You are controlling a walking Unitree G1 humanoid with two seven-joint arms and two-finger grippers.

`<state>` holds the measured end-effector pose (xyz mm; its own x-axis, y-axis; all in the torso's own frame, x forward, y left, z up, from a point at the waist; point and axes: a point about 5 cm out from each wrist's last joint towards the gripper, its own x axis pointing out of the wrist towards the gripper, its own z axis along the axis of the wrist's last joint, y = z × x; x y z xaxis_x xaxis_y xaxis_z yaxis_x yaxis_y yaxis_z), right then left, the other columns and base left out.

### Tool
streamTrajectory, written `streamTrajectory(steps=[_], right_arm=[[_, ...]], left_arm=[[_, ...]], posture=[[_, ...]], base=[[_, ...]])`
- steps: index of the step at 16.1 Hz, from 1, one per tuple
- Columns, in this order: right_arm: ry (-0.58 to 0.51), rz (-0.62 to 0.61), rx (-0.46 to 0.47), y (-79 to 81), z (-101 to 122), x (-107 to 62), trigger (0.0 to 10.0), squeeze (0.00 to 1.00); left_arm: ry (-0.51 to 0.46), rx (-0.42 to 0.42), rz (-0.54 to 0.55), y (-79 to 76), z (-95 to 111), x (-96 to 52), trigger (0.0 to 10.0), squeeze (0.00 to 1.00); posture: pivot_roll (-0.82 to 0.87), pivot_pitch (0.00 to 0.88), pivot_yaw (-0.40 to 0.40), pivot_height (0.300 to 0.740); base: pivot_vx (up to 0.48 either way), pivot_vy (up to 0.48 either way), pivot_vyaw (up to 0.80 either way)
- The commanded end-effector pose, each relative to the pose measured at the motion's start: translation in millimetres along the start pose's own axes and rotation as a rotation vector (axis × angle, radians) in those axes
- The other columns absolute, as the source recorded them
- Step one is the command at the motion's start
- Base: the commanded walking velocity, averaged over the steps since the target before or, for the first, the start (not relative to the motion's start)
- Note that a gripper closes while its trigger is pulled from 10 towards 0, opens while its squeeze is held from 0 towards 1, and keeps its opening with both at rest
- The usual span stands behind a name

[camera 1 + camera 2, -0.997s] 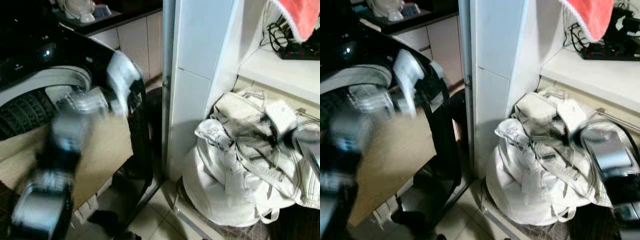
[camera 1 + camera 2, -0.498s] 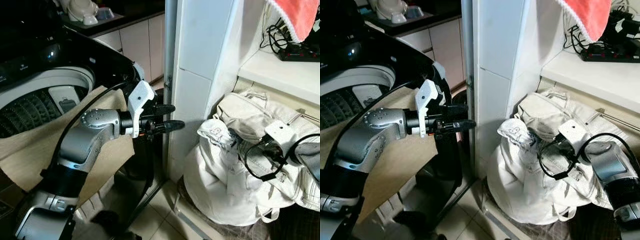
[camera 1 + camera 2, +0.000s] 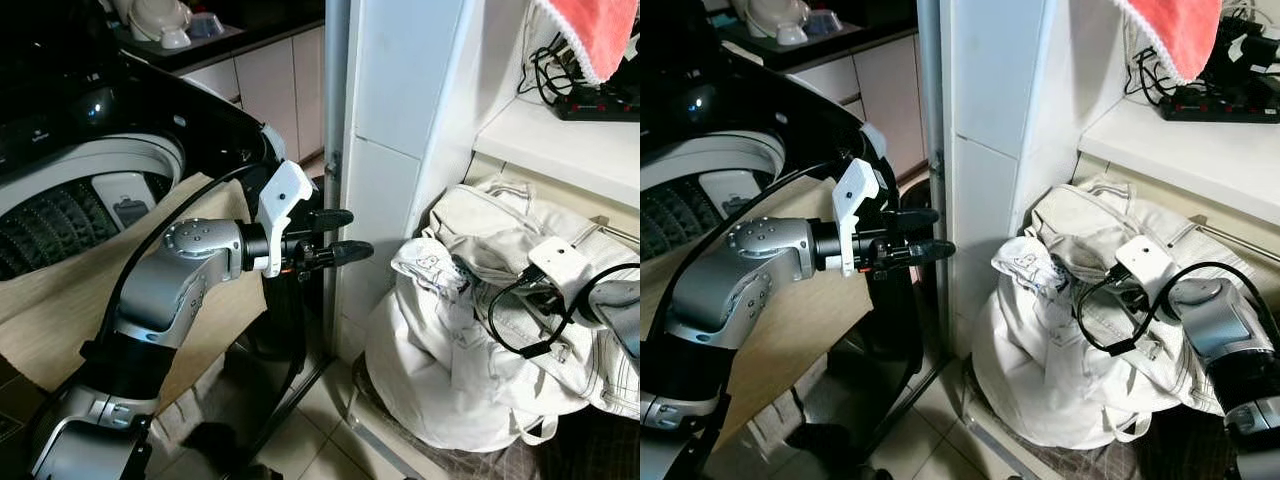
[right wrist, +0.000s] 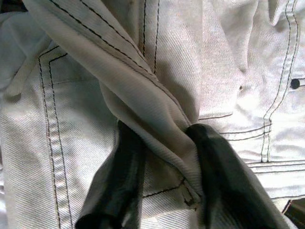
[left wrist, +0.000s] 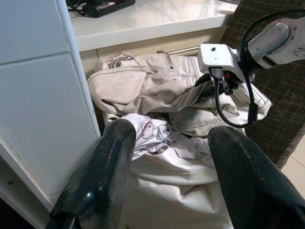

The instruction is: Clothes washing

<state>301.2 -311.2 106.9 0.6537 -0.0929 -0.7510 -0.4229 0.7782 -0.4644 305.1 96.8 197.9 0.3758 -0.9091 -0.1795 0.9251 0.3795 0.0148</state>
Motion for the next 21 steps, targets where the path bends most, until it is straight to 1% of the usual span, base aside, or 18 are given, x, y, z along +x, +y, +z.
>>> streamTrajectory(steps=[1,3,5,6,7,8,9,10,11,12,13,14,15,16,17,18,19,21], right_arm=[[-0.012,-0.007,0.013,-3.9,3,-1.0,0.0,0.0],[-0.022,-0.006,0.012,-3.8,4,-0.4,0.0,0.0],[-0.028,-0.001,0.013,-3.1,6,-0.4,0.0,0.0],[-0.046,0.004,0.02,-3.8,9,-2.1,0.0,0.0],[-0.099,0.02,0.048,-5.2,18,-6.1,0.0,0.0],[-0.213,0.067,0.117,-6.4,36,-15.0,0.0,0.0],[-0.331,0.113,0.167,-7.9,54,-26.3,0.0,0.0],[-0.421,0.149,0.192,-8.9,67,-35.4,0.0,0.0],[-0.555,0.209,0.222,-10.6,86,-51.5,0.0,0.0],[-0.744,0.31,0.205,-10.0,110,-79.1,0.0,0.0],[-0.827,0.356,0.165,-6.9,119,-92.2,0.0,0.0],[-0.882,0.387,0.14,-4.5,123,-100.8,0.0,0.0],[-0.981,0.457,0.116,-0.1,130,-117.1,0.0,0.0],[-1.114,0.569,0.117,3.8,138,-140.7,0.0,0.0],[-1.158,0.604,0.118,4.2,140,-148.6,0.0,0.0],[-1.201,0.633,0.135,2.8,141,-154.6,0.0,0.0],[-1.211,0.64,0.14,2.6,141,-155.9,0.0,0.0],[-1.275,0.694,0.151,4.5,144,-166.4,0.0,0.0]], left_arm=[[0.005,0.01,-0.003,-3.2,1,0.2,10.0,0.0],[0.028,0.025,-0.001,-3.1,-2,1.0,10.0,0.0],[0.027,0.022,-0.003,-3.4,-2,1.1,10.0,0.0],[0.026,0.023,-0.002,-3.2,-1,1.0,10.0,0.0],[0.021,0.025,0.002,-2.8,-1,0.9,10.0,0.0],[0.011,0.036,0.02,-1.2,2,0.8,10.0,0.0],[0.006,0.039,0.062,2.3,3,0.8,10.0,0.0],[-0.003,0.051,0.088,4.6,5,1.0,10.0,0.0],[-0.03,0.081,0.125,8.0,10,2.1,10.0,0.0],[-0.144,0.087,0.175,12.4,25,5.6,10.0,0.0],[-0.2,0.073,0.196,13.9,33,6.9,10.0,0.0],[-0.227,0.066,0.192,13.7,37,7.7,10.0,0.13],[-0.275,0.056,0.191,13.3,45,9.2,10.0,1.0],[-0.341,0.058,0.17,9.1,55,12.4,10.0,1.0],[-0.368,0.058,0.145,5.8,59,14.3,10.0,1.0],[-0.385,0.045,0.102,-1.2,59,20.4,10.0,1.0],[-0.384,0.043,0.089,-3.1,59,22.1,10.0,1.0],[-0.36,0.06,0.08,-11.3,52,33.4,10.0,1.0]], posture=[[-0.08,0.0,0.057,0.74],[-0.08,0.0,0.058,0.74],[-0.08,0.0,0.058,0.74],[-0.08,0.0,0.058,0.74],[-0.08,0.0,0.058,0.74],[-0.08,0.0,0.058,0.74],[-0.08,0.0,0.056,0.74],[-0.08,0.0,0.056,0.74],[-0.08,0.0,0.056,0.74],[-0.08,0.0,0.056,0.74],[-0.08,0.0,0.055,0.74],[-0.08,0.0,0.055,0.74],[-0.08,0.0,0.052,0.74],[-0.08,0.0,0.052,0.74],[-0.08,0.0,0.052,0.74],[-0.08,0.0,0.048,0.74],[-0.08,0.0,0.048,0.74],[-0.08,0.0,0.048,0.74]], base=[[0.0,0.0,0.0],[0.0,0.0,0.0],[0.0,0.0,0.0],[0.0,0.0,0.0],[0.0,0.0,0.0],[0.0,0.0,0.0],[0.0,0.0,0.0],[0.0,0.0,0.0],[0.0,0.0,0.0],[0.0,0.0,0.0],[0.0,0.0,0.0],[0.0,0.0,0.0],[0.0,0.0,0.0],[0.0,0.0,0.0],[0.0,0.0,0.0],[0.0,0.0,0.0],[0.0,0.0,0.0],[0.0,0.0,0.0]])
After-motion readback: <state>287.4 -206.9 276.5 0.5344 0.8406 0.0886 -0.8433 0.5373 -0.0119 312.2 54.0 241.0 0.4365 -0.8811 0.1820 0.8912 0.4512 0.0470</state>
